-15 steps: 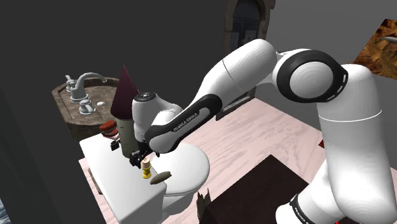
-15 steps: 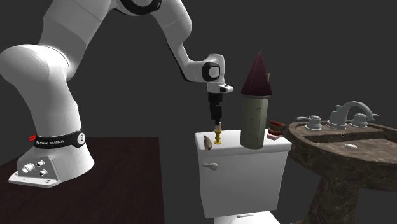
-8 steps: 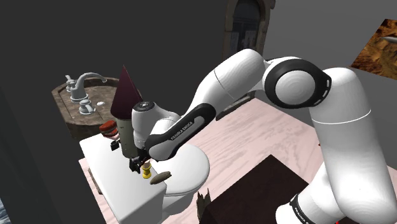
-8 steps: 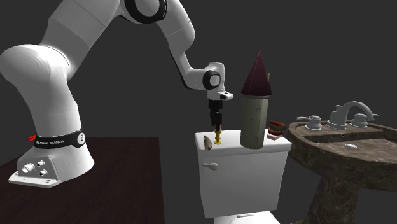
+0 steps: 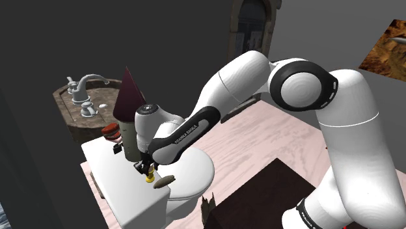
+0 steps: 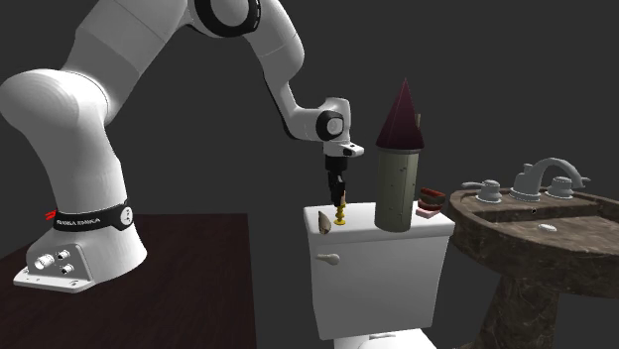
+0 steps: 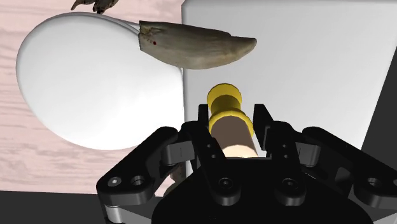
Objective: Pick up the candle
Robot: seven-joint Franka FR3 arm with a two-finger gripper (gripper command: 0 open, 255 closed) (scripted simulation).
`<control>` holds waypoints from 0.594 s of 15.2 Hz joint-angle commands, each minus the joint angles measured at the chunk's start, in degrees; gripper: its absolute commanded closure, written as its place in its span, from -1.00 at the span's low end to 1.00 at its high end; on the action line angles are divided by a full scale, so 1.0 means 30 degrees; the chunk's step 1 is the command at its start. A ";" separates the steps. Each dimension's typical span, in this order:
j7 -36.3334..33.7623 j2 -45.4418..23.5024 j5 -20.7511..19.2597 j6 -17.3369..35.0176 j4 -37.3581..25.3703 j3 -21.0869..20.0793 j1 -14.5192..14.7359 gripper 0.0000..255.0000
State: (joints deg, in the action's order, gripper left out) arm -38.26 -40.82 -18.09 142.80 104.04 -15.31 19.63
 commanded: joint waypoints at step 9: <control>0.0262 0.1201 0.0398 -0.0914 0.0298 -0.0381 -0.0286 1.00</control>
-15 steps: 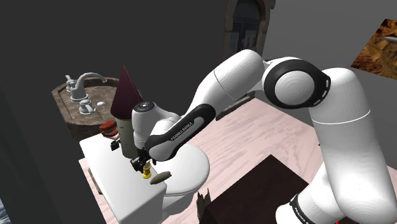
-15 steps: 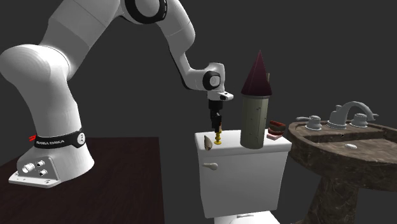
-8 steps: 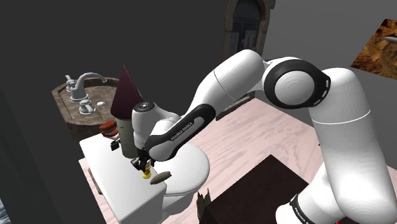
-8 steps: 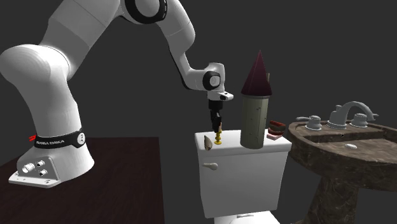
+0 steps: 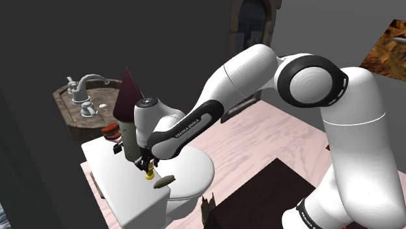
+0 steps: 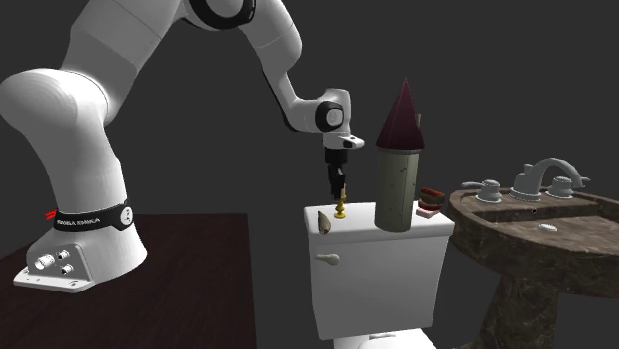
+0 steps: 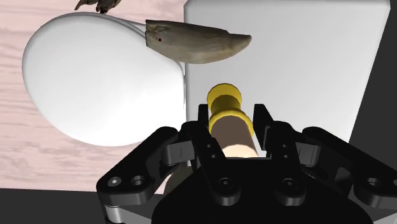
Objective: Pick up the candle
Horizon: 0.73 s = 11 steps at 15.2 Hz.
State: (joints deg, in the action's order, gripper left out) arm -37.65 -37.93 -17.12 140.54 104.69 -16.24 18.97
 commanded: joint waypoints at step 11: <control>0.0496 0.1947 0.0744 -0.1693 0.0225 -0.0612 -0.0455 1.00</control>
